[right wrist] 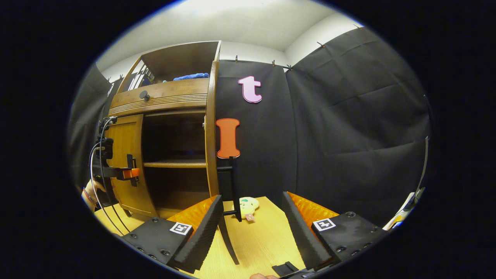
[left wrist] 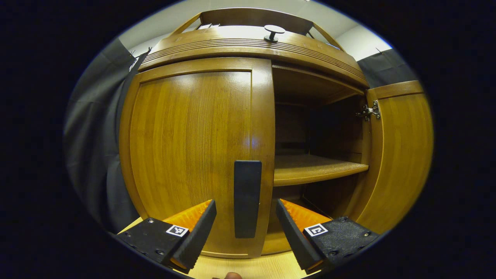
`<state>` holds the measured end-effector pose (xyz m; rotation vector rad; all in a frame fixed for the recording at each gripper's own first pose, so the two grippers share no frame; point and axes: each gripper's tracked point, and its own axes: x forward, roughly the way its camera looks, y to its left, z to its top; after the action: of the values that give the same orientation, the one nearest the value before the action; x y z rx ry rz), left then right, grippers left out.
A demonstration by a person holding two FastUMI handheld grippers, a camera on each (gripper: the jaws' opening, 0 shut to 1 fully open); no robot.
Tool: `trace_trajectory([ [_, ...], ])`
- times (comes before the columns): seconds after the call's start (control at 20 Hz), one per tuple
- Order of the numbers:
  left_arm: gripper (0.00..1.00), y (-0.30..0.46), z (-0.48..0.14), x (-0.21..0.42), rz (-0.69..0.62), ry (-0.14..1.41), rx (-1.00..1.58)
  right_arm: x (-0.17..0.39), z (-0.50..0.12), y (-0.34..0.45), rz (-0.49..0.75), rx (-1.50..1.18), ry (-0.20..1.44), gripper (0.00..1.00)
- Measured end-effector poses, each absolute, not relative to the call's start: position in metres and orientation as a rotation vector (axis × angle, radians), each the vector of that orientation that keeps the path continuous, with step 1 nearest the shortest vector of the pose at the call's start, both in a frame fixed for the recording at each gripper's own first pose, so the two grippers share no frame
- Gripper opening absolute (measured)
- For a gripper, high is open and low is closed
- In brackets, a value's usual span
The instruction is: Open the right door of the double-door shoe cabinet with the right hand, and open the left door with the left hand.
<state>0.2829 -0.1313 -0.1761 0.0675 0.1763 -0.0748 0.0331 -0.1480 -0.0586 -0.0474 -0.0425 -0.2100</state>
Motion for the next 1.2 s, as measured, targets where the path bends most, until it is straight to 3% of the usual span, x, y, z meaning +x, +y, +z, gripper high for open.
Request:
trace_trajectory([
  [0.05, 0.90, -0.133, -0.177, 0.285, -0.078, 0.177, 0.065, 0.034, -0.060, -0.147, -0.208, -0.046, -0.042, 1.00],
  [0.2, 0.61, -0.139, -0.182, 0.288, -0.114, 0.183, 0.027, 0.036, -0.062, -0.144, -0.195, -0.046, -0.037, 1.00],
  [0.35, 0.57, -0.136, -0.183, 0.291, -0.107, 0.183, 0.025, 0.035, -0.062, -0.143, -0.189, -0.047, -0.040, 0.98],
  [0.55, 0.34, -0.133, -0.183, 0.292, -0.101, 0.184, 0.030, 0.034, -0.061, -0.142, -0.183, -0.043, -0.045, 0.98],
  [0.65, 0.34, -0.132, -0.183, 0.292, -0.108, 0.192, 0.056, 0.033, -0.060, -0.143, -0.183, -0.045, -0.046, 0.98],
  [0.85, 0.25, -0.132, -0.185, 0.290, -0.137, 0.191, 0.084, 0.029, -0.062, -0.137, -0.176, -0.046, -0.045, 0.98],
  [0.9, 0.24, -0.133, -0.184, 0.290, -0.152, 0.187, 0.082, 0.028, -0.062, -0.137, -0.176, -0.048, -0.042, 0.90],
  [0.95, 0.20, -0.132, -0.185, 0.288, -0.156, 0.187, 0.075, 0.027, -0.063, -0.136, -0.176, -0.048, -0.038, 0.98],
  [1.1, 0.19, -0.131, -0.182, 0.277, -0.150, 0.179, 0.086, 0.020, -0.062, -0.131, -0.168, -0.046, -0.034, 0.98],
  [1.15, 0.15, -0.130, -0.180, 0.271, -0.155, 0.175, 0.089, 0.017, -0.060, -0.128, -0.166, -0.047, -0.036, 0.89],
  [1.2, 0.15, -0.130, -0.179, 0.265, -0.164, 0.177, 0.085, 0.016, -0.059, -0.126, -0.165, -0.051, -0.037, 0.98],
])
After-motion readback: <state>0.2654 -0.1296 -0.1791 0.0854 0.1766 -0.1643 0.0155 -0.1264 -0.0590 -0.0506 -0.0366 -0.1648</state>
